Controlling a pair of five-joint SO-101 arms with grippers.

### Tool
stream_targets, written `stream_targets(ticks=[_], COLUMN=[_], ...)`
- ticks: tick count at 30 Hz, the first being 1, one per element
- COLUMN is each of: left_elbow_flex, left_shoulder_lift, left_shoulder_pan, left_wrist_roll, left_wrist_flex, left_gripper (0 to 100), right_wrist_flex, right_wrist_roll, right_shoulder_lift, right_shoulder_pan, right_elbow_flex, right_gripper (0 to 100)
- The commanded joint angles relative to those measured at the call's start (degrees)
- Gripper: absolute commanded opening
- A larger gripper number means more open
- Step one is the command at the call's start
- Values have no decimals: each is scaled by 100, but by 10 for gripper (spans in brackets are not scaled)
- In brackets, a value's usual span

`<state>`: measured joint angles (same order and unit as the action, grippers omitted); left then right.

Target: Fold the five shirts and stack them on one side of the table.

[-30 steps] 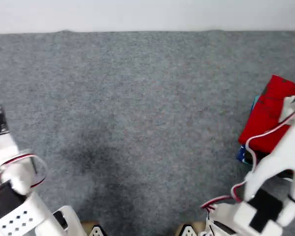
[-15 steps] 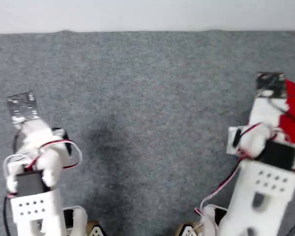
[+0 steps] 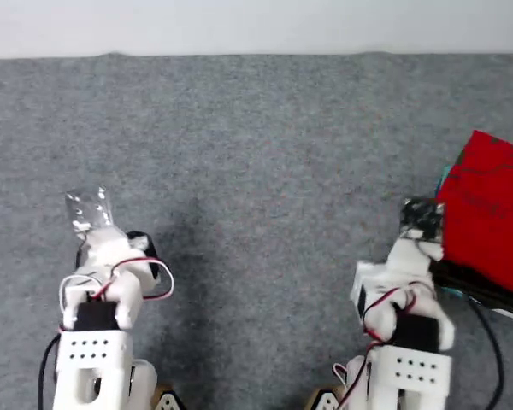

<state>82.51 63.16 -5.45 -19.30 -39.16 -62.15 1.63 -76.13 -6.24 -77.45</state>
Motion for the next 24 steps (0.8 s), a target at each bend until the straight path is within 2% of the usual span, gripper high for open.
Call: stream_targets(ticks=[1, 6, 14, 24], left_elbow_flex=[242, 558, 813, 998], left_shoulder_lift=[79, 79, 79, 79], left_shoulder_pan=[220, 237, 246, 273], left_wrist_roll=[-70, -79, -70, -79], left_wrist_flex=[352, 598, 993, 1231], left_gripper=[5, 5, 5, 5], right_wrist_flex=[391, 374, -505, -725], right_wrist_roll=[70, 70, 62, 44], right_shoulder_lift=[-444, -1226, -2809, -2677], right_shoulder_pan=[48, 57, 136, 286], right_elbow_flex=[-484, -1073, -1890, -1899], right_gripper=[9, 9, 9, 9])
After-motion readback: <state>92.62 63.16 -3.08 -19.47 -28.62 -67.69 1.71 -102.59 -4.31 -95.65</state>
